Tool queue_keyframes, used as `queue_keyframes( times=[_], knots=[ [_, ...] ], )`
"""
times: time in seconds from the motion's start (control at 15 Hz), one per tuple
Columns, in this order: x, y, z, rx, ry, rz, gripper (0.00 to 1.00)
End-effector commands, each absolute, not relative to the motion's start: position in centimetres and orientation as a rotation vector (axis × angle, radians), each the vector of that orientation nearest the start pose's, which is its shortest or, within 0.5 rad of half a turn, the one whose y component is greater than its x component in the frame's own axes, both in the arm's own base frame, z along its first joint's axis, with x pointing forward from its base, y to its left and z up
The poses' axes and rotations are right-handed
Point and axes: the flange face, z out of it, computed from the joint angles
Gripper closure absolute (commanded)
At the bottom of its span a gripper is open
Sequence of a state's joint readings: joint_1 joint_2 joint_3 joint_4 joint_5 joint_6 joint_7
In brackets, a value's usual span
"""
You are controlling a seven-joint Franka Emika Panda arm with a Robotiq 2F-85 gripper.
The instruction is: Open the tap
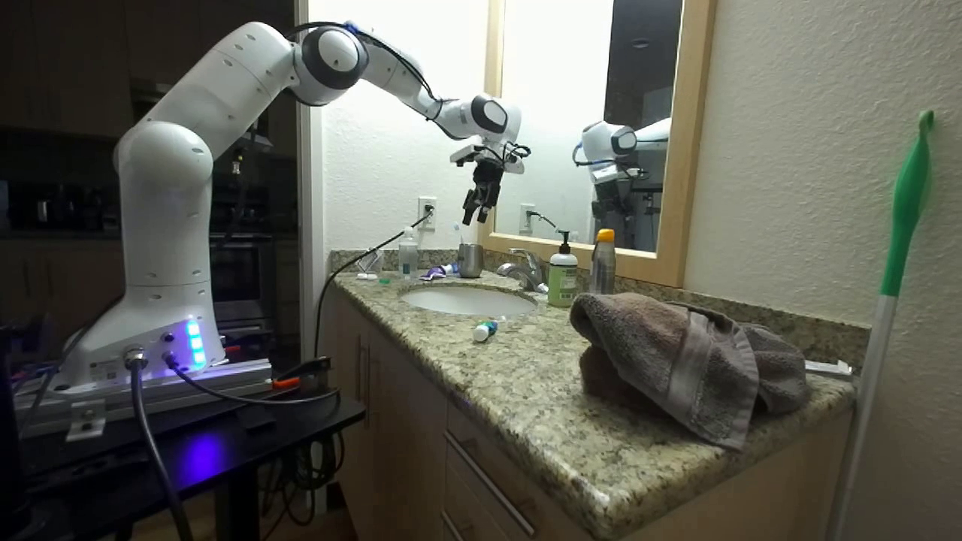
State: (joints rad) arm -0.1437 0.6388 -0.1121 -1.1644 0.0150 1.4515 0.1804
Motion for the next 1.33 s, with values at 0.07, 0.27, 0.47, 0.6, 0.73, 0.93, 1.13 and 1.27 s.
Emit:
queue_keyframes(
  times=[0.07,0.27,0.47,0.6,0.73,0.93,1.13,1.27],
  knots=[
    [70.5,-17.0,38.0,-3.167,0.305,0.599,0.00],
    [70.4,-17.0,37.4,-3.180,0.319,0.573,0.00],
    [70.8,-16.9,36.7,-3.183,0.312,0.578,0.00],
    [71.2,-17.3,36.5,-3.179,0.305,0.544,0.00],
    [72.6,-17.8,35.2,-3.117,0.375,0.454,0.00],
    [74.3,-18.6,35.0,-3.084,0.442,0.294,0.00],
    [76.1,-20.0,35.1,-3.122,0.512,0.063,0.00],
    [76.9,-21.0,34.5,-3.153,0.577,-0.043,0.00]
  ],
)
